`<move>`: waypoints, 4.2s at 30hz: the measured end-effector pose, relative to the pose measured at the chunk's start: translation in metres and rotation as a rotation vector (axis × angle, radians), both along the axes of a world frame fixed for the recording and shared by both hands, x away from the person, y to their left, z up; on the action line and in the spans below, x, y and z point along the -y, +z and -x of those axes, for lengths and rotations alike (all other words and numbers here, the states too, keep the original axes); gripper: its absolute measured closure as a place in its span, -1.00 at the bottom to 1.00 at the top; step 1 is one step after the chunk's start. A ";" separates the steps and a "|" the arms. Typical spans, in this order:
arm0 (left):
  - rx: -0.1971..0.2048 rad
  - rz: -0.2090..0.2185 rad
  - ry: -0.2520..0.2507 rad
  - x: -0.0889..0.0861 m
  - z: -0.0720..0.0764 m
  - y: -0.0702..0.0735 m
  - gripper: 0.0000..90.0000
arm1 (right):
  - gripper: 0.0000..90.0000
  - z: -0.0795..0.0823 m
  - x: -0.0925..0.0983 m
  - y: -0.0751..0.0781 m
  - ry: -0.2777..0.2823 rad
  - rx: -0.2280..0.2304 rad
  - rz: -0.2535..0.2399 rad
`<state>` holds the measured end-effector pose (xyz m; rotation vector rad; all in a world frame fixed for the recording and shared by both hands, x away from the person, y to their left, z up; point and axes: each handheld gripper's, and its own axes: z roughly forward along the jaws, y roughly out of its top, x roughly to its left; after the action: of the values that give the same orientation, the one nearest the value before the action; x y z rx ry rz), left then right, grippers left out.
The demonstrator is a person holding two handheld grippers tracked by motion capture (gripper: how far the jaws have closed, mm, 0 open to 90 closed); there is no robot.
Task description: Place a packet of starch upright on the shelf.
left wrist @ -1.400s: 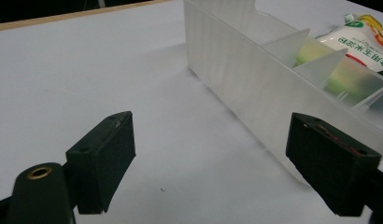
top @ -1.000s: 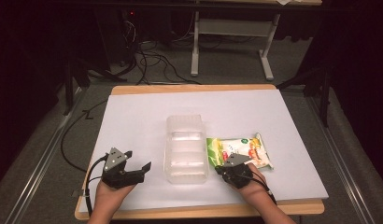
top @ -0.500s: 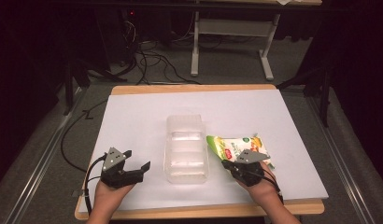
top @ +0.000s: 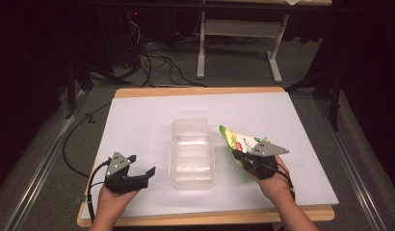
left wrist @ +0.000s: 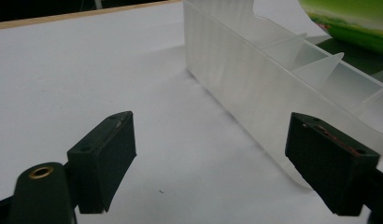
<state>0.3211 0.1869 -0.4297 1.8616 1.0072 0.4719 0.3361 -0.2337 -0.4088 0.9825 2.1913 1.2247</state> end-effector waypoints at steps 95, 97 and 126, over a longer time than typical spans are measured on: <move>0.016 0.034 -0.041 0.008 -0.015 0.005 -0.62 | 0.66 0.037 0.077 0.044 -0.250 0.196 -0.353; 0.016 0.034 -0.041 0.008 -0.015 0.005 -0.62 | 0.73 0.037 0.075 0.044 -0.241 0.196 -0.340; 0.017 0.033 -0.040 0.008 -0.015 0.005 -0.62 | 0.48 0.032 0.087 0.033 -0.350 0.147 -0.311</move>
<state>0.3364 0.1792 -0.4249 1.8424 0.9589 0.4443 0.3043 -0.3202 -0.3755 1.2889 1.6590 1.4361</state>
